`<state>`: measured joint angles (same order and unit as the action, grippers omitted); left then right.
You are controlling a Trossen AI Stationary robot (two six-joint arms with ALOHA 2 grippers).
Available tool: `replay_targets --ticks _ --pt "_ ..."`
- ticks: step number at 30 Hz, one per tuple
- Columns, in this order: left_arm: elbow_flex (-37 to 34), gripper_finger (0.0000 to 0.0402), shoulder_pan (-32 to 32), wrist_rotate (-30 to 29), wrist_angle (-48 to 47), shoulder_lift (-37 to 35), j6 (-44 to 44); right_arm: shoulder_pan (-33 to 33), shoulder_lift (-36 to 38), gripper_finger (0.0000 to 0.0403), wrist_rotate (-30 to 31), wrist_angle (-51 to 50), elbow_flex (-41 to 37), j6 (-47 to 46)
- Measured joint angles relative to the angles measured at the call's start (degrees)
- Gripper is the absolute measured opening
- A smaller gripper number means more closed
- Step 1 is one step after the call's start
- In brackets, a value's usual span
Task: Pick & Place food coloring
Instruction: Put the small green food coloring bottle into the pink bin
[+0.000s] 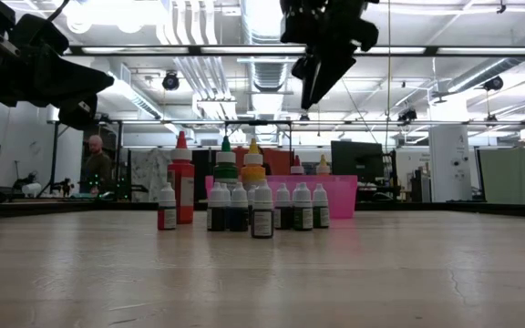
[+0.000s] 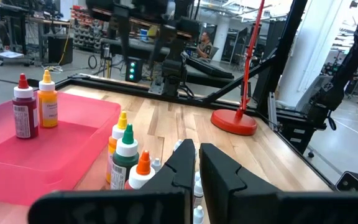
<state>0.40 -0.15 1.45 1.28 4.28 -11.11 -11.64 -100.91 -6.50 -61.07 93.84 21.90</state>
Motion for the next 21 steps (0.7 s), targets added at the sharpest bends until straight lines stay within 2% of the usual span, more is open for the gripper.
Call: replay_targets --ticks 14,21 --pt "0.01 0.0000 0.01 0.02 0.00 -0.01 -0.02 10.62 0.16 0.0185 0.04 -0.11 -0.58 -2.91" --pt "0.02 0.0000 0.00 0.02 0.00 -0.01 0.00 13.16 -2.60 0.0182 0.04 0.25 -0.76 -6.69"
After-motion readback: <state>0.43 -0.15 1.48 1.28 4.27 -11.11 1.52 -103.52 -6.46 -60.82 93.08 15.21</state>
